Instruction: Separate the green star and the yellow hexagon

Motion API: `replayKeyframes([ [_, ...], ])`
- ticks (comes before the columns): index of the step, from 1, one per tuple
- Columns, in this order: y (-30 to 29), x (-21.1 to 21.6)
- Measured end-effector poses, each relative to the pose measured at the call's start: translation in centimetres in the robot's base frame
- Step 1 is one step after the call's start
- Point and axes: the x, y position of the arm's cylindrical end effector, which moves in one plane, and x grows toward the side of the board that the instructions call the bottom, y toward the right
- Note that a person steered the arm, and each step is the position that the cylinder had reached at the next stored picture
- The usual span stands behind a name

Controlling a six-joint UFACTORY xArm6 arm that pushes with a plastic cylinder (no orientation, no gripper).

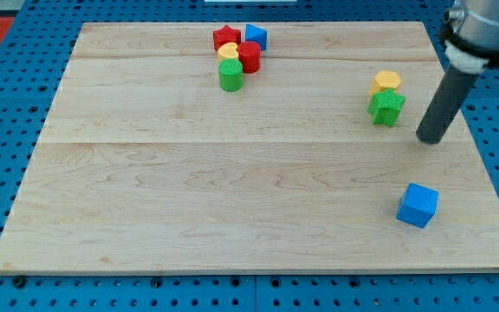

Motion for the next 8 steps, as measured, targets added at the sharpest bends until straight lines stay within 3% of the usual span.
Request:
replayKeyframes([
  [1, 1.1, -5.4],
  [3, -2.5, -13.7],
  [4, -2.5, -13.7],
  [6, -3.1, -7.6],
  [8, -3.3, -7.5],
])
